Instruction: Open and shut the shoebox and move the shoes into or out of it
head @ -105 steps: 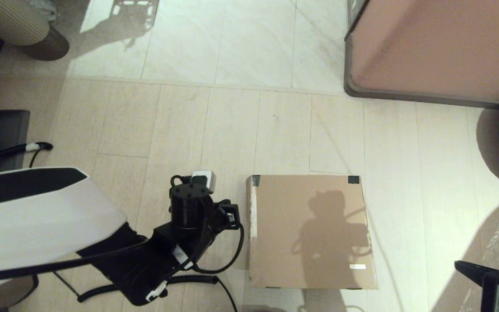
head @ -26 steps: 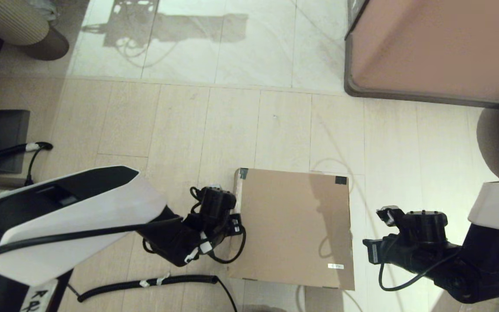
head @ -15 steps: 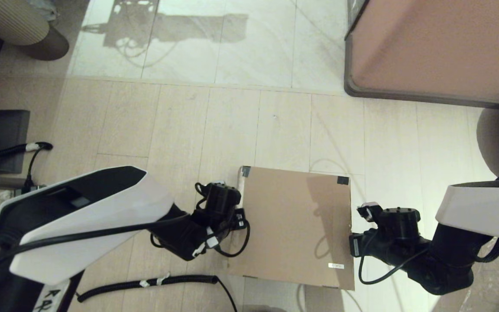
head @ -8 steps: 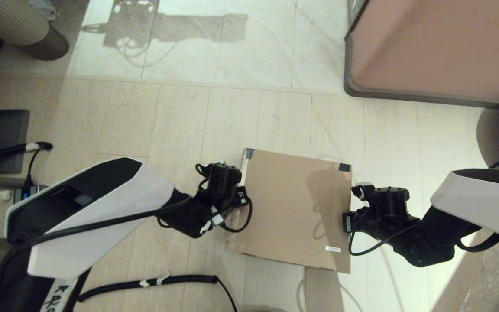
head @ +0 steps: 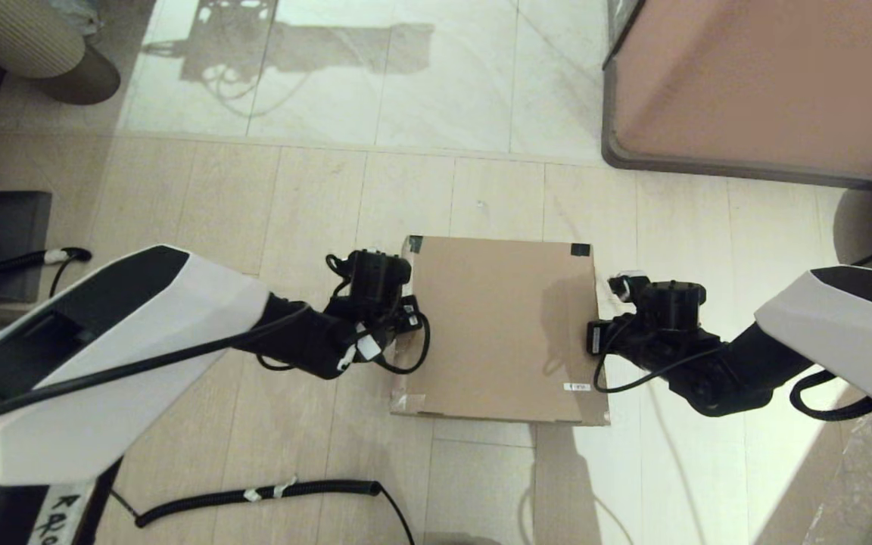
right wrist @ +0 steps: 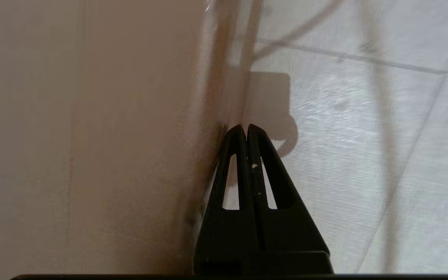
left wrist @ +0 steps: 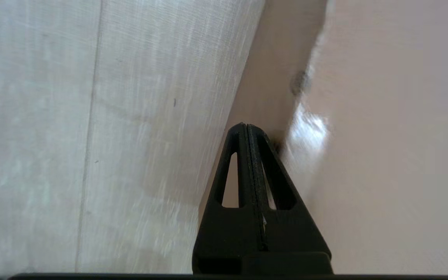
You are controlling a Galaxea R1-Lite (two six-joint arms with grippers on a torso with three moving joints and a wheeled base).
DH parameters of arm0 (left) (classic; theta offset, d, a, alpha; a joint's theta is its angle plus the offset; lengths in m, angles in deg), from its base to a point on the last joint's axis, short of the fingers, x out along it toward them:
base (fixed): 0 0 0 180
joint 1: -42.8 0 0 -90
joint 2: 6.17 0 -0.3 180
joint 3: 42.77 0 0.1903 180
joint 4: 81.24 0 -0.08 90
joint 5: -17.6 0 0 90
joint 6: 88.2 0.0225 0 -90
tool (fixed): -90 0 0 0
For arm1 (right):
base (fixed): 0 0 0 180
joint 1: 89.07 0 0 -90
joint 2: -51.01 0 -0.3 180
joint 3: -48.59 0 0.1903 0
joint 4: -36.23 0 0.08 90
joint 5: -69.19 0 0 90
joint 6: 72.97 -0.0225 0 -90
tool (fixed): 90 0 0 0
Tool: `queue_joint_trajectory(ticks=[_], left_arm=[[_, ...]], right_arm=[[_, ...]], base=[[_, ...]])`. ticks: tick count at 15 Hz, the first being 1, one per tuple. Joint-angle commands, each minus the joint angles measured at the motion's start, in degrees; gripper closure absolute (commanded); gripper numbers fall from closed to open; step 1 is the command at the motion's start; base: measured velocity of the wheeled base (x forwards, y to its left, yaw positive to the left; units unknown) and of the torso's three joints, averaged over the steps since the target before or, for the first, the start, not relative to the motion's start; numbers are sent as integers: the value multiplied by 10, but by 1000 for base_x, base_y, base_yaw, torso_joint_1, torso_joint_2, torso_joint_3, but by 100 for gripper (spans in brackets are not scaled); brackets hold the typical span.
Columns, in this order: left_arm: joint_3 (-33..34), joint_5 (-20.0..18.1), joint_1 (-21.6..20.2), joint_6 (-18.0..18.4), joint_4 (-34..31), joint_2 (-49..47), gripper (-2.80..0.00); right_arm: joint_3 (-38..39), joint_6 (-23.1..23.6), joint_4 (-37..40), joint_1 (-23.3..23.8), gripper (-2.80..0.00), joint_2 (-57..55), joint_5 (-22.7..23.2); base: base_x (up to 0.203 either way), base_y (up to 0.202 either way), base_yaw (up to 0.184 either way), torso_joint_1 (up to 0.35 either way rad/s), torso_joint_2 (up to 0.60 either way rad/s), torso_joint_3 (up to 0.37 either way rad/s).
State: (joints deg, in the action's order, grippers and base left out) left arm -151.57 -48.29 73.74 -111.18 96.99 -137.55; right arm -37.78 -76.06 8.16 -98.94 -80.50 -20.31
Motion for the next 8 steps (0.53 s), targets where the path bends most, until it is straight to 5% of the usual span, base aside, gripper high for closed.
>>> queue_joint_trajectory(ticks=[1, 8], left_arm=[[43, 8, -7, -1, 0, 59, 0], [258, 25, -34, -4, 4, 329, 0]], right_arm=[[36, -1, -1, 19, 0, 61, -5], [272, 3, 48, 43, 0, 388, -7]], base=[[0, 0, 0, 0, 0, 0], [0, 0, 0, 0, 0, 0]])
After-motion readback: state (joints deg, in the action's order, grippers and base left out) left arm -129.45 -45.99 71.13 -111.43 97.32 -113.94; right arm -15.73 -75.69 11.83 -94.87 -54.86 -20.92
